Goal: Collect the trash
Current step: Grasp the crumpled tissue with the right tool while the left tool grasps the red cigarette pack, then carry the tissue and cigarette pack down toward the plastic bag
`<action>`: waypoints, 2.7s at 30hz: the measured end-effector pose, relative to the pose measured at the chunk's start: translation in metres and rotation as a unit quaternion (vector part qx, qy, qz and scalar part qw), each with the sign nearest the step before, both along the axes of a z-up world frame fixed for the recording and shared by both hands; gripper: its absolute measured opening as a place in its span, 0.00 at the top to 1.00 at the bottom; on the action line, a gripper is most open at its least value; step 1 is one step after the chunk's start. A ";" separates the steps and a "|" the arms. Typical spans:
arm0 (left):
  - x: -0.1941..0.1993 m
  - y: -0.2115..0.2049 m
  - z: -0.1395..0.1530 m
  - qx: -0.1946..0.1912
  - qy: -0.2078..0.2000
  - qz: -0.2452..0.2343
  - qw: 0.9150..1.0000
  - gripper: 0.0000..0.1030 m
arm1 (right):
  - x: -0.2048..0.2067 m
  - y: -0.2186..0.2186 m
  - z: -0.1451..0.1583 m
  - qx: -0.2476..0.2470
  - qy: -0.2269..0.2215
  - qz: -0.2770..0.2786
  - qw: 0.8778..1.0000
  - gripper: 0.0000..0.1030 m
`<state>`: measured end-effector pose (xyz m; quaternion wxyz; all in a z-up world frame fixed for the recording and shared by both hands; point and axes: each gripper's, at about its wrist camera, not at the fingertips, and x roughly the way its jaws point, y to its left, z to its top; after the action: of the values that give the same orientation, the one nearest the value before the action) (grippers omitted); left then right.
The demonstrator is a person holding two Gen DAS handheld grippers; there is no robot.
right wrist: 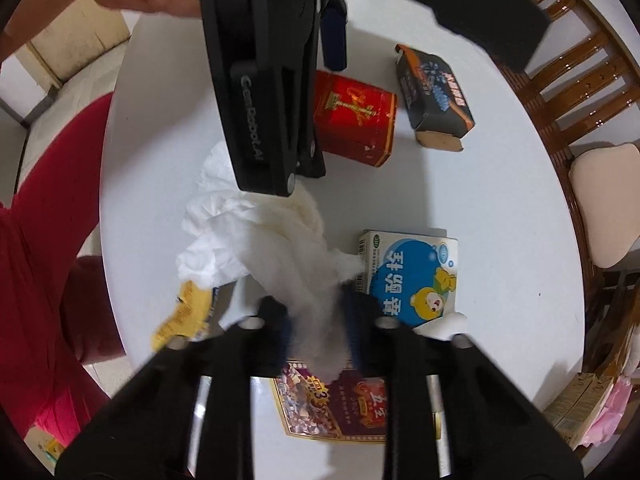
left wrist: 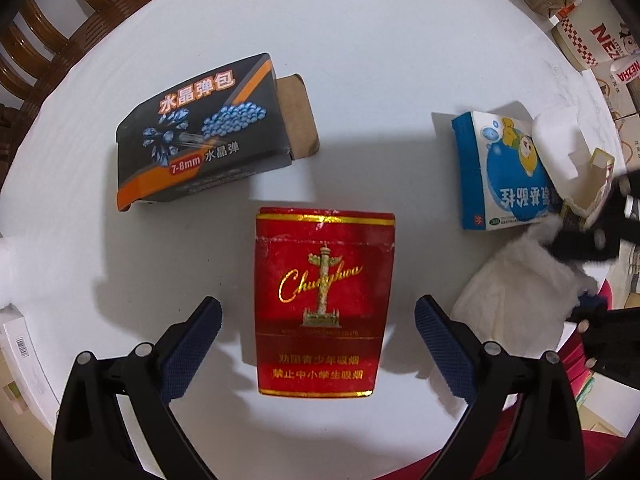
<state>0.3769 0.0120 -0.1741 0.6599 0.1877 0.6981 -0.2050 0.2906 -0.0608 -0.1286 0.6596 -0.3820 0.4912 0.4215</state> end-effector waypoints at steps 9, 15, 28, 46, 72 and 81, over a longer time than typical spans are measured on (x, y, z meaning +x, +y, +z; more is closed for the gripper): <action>0.010 0.004 0.008 0.005 -0.008 0.022 1.000 0.46 | -0.007 -0.005 0.015 0.010 -0.028 -0.025 0.999 0.92; 0.006 0.023 0.016 -0.002 -0.019 0.055 0.998 0.47 | -0.020 -0.015 0.032 0.017 -0.054 -0.063 0.996 0.92; -0.073 0.062 0.103 -0.008 -0.122 0.101 0.987 0.47 | -0.059 -0.034 0.106 0.086 -0.123 -0.228 0.962 0.92; -0.246 0.027 0.144 -0.069 -0.212 0.094 0.970 0.47 | -0.187 -0.038 0.150 0.119 -0.181 -0.336 0.917 0.92; -0.332 0.006 0.093 -0.062 -0.231 0.070 0.968 0.47 | -0.279 -0.045 0.090 0.108 -0.174 -0.375 0.904 0.92; -0.334 -0.010 0.055 -0.057 -0.217 0.064 0.972 0.46 | -0.283 -0.047 0.055 0.094 -0.158 -0.387 0.904 0.92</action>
<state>0.0432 0.0022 -0.1195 0.8171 0.1446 0.5358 -0.1562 0.0073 -0.1080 -0.0734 0.8728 -0.1596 0.4475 0.1116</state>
